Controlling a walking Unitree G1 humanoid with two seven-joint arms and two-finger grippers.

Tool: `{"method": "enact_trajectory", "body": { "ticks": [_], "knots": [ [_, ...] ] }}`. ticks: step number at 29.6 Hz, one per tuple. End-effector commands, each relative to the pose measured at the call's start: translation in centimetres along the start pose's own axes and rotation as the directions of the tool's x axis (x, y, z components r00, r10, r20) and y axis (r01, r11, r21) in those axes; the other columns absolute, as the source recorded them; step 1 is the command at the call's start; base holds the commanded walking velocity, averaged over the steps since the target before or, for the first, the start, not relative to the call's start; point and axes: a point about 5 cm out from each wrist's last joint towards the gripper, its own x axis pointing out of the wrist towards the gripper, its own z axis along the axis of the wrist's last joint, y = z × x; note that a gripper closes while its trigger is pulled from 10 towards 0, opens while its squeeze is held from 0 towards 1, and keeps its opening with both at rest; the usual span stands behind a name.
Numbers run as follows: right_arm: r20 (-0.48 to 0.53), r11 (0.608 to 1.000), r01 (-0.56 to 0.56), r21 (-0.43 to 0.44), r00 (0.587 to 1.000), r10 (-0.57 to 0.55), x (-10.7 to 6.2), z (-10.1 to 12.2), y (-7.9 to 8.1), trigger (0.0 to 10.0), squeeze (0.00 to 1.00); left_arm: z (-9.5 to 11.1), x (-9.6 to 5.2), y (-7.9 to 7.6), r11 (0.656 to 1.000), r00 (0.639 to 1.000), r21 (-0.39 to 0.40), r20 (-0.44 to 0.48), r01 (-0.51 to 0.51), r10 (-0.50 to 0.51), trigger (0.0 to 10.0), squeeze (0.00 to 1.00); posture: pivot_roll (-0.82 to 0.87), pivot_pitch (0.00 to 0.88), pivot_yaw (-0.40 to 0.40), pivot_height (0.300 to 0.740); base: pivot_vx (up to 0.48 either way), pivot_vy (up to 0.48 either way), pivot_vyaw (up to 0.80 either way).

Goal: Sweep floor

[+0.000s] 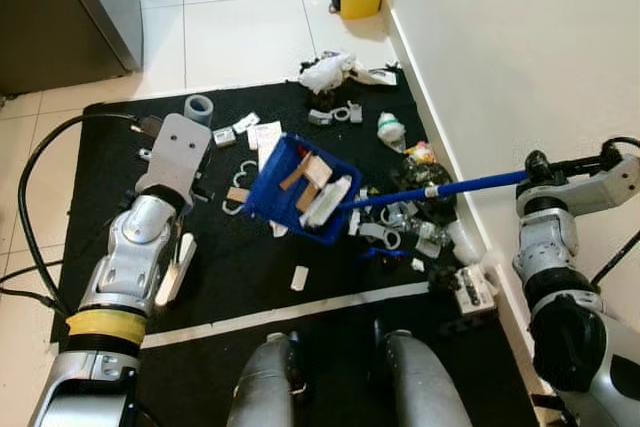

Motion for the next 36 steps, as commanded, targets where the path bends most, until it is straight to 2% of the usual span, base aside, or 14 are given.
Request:
{"method": "enact_trajectory", "body": {
  "ticks": [1, 5, 10, 11, 16, 20, 23, 31, 34, 36],
  "knots": [
    [0.05, 0.997, -0.029, -0.078, 0.998, 0.033, 0.0, 1.1, -0.4, 10.0, 0.0, -0.5, -0.2, -0.8, 1.0, 1.0, -0.025, -0.002, 0.008, -0.008, 10.0, 0.0, 0.03, 0.137, -0.02, 0.74, 0.0, 0.0, 0.0],
    [0.054, 0.985, -0.059, -0.165, 0.996, 0.069, 0.0, 1.4, -0.2, 10.0, 0.0, -1.3, -0.2, -2.0, 0.974, 1.0, -0.225, -0.031, -0.007, 0.0, 10.0, 0.0, 0.03, 0.124, -0.018, 0.74, 0.0, 0.0, 0.0],
    [0.046, 0.959, -0.101, -0.264, 0.992, 0.117, -0.3, 0.9, 0.2, 10.0, 0.0, -2.2, -0.4, -4.3, 0.941, 0.998, -0.337, -0.056, 0.0, -0.02, 10.0, 0.0, 0.03, 0.092, -0.014, 0.74, 0.0, 0.0, 0.0],
    [0.046, 0.959, -0.101, -0.264, 0.992, 0.117, -0.3, 0.9, 0.2, 10.0, 0.0, -2.2, -0.4, -4.3, 0.941, 0.998, -0.337, -0.056, 0.0, -0.02, 10.0, 0.0, 0.03, 0.092, -0.014, 0.74, 0.0, 0.0, 0.0],
    [0.039, 0.936, -0.123, -0.331, 0.989, 0.144, -0.6, 0.2, 0.9, 10.0, 0.0, -2.1, 0.0, -6.5, 0.926, 0.997, -0.377, -0.053, 0.036, -0.061, 10.0, 0.0, 0.03, 0.063, -0.011, 0.74, 0.0, 0.0, 0.0],
    [0.037, 0.944, -0.112, -0.309, 0.991, 0.129, -0.7, -0.2, 1.0, 10.0, 0.0, -2.1, 0.4, -7.1, 0.918, 0.995, -0.396, -0.067, 0.037, -0.069, 10.0, 0.0, 0.02, 0.043, -0.012, 0.74, 0.0, 0.0, 0.0],
    [0.035, 0.951, -0.102, -0.292, 0.993, 0.117, -1.0, -0.6, 1.0, 10.0, 0.0, -2.4, 0.5, -7.2, 0.907, 0.994, -0.421, -0.088, 0.028, -0.072, 10.0, 0.0, 0.02, 0.034, -0.01, 0.74, 0.0, 0.0, 0.0],
    [0.029, 0.951, -0.107, -0.29, 0.992, 0.121, -1.1, -0.8, 1.0, 10.0, 0.0, -2.5, 0.5, -7.2, 0.908, 0.993, -0.419, -0.09, 0.028, -0.072, 10.0, 0.0, 0.02, 0.028, -0.009, 0.74, 0.0, 0.0, 0.0],
    [-0.023, 0.942, -0.134, -0.309, 0.991, 0.133, -1.6, -2.0, 1.0, 10.0, 0.0, -3.7, 0.1, -6.9, 0.922, 0.99, -0.387, -0.125, 0.013, -0.067, 10.0, 0.0, 0.02, 0.035, -0.015, 0.74, 0.0, 0.0, 0.0],
    [-0.097, 0.931, -0.159, -0.329, 0.986, 0.134, -2.3, -3.5, 0.9, 10.0, 0.0, -4.8, -0.6, -6.6, 0.93, 0.986, -0.366, -0.159, -0.013, -0.048, 10.0, 0.0, 0.03, 0.045, -0.024, 0.74, 0.0, 0.0, 0.0]
  ]
}}
